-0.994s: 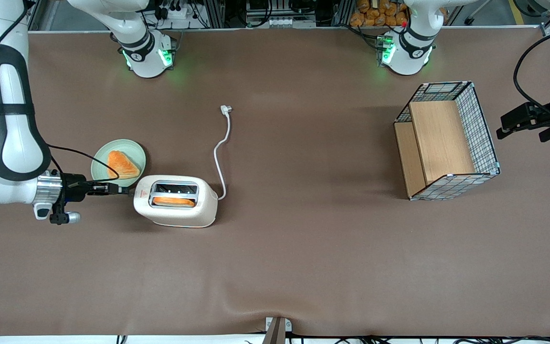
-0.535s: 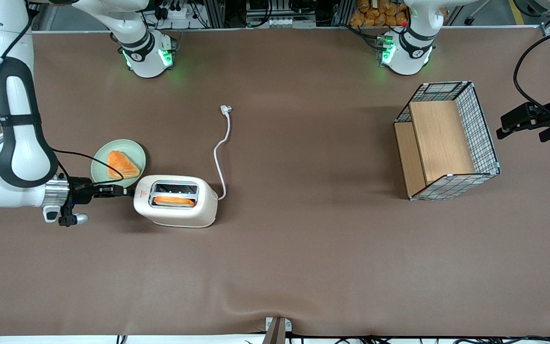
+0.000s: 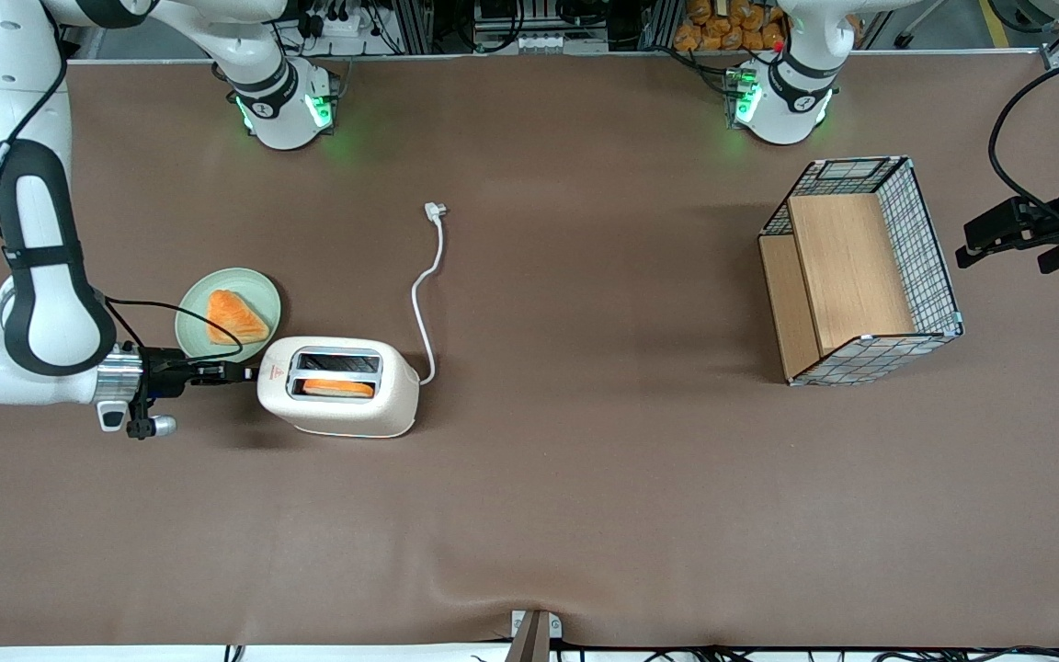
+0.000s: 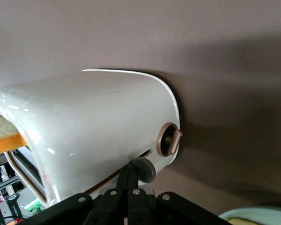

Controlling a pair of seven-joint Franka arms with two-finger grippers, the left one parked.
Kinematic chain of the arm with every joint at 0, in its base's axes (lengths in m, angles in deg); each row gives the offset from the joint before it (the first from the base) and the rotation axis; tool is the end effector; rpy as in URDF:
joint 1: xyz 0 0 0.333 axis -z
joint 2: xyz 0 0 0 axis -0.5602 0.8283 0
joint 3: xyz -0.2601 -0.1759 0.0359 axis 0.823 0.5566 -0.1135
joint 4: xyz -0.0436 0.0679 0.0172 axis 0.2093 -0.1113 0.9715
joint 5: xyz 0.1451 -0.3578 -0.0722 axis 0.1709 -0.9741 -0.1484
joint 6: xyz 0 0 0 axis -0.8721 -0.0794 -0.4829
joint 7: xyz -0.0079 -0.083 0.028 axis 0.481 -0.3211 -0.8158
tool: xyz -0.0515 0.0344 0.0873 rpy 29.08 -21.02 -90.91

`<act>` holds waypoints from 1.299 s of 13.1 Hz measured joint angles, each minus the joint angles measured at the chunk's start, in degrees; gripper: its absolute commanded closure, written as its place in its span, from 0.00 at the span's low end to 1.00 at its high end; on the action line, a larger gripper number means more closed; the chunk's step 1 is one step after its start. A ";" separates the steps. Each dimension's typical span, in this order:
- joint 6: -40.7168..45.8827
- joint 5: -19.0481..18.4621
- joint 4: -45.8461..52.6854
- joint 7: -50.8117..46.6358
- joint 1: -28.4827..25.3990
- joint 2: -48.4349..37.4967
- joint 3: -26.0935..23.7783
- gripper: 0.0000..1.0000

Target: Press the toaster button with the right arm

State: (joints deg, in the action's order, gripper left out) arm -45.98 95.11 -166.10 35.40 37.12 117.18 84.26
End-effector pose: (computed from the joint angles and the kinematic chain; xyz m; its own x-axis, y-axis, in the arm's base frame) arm 0.6288 -0.0405 0.2325 0.9805 0.0475 -0.1904 -0.0942 -0.7373 -0.6689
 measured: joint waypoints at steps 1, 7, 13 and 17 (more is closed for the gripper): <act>-0.19 0.72 0.00 0.78 0.17 0.66 0.00 1.00; -0.37 2.03 0.05 2.10 0.53 1.72 0.00 1.00; -0.10 2.03 0.48 2.88 0.56 1.63 0.00 1.00; 2.72 0.09 4.36 3.09 0.63 0.77 1.59 0.00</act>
State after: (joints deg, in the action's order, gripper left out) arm -43.26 95.20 -161.73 38.49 37.75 117.95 85.85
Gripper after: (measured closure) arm 0.921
